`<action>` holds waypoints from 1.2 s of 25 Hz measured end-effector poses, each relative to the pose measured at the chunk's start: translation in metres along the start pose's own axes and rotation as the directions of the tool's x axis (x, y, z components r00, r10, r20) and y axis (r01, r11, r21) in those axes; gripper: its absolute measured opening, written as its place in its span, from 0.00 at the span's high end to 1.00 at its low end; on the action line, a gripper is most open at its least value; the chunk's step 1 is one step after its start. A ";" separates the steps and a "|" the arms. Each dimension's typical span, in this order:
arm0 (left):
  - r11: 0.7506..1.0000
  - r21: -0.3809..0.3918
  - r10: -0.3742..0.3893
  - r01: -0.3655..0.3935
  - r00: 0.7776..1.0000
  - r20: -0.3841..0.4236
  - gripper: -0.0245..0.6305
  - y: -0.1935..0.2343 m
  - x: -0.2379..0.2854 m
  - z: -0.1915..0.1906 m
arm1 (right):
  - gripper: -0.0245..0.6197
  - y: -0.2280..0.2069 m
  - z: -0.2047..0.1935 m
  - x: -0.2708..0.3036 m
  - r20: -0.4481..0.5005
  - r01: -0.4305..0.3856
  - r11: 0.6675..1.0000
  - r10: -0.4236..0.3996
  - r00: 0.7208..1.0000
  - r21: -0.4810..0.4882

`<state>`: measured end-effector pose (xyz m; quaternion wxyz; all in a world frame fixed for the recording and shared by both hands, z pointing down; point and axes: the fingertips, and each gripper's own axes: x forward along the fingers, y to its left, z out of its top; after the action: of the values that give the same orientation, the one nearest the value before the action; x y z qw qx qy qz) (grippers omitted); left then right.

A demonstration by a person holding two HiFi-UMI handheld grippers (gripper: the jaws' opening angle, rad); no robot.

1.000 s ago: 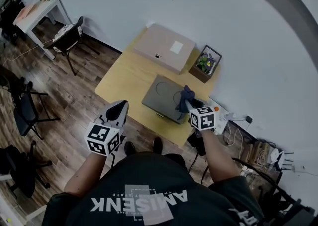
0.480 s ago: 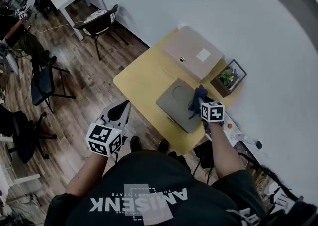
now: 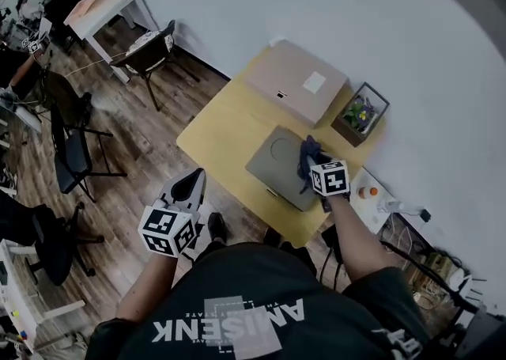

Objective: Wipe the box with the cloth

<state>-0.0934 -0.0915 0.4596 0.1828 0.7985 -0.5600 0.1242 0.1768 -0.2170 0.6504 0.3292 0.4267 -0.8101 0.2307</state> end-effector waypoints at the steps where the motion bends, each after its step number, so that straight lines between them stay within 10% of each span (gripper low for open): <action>1: 1.000 0.006 -0.018 0.018 1.000 0.003 0.96 0.000 0.003 0.002 | 0.84 0.003 -0.002 -0.001 -0.005 0.007 1.000 -0.007 1.000 0.000; 30: 0.921 0.055 -0.383 0.385 0.923 -0.043 0.96 0.066 0.022 0.005 | 0.84 0.101 -0.044 -0.028 -0.063 0.267 0.942 -0.259 0.964 0.204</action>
<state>-0.1479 -0.1323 0.4738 0.1874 0.8959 -0.3857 0.1160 0.1178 -0.1197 0.6504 0.3242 0.5594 -0.7109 0.2768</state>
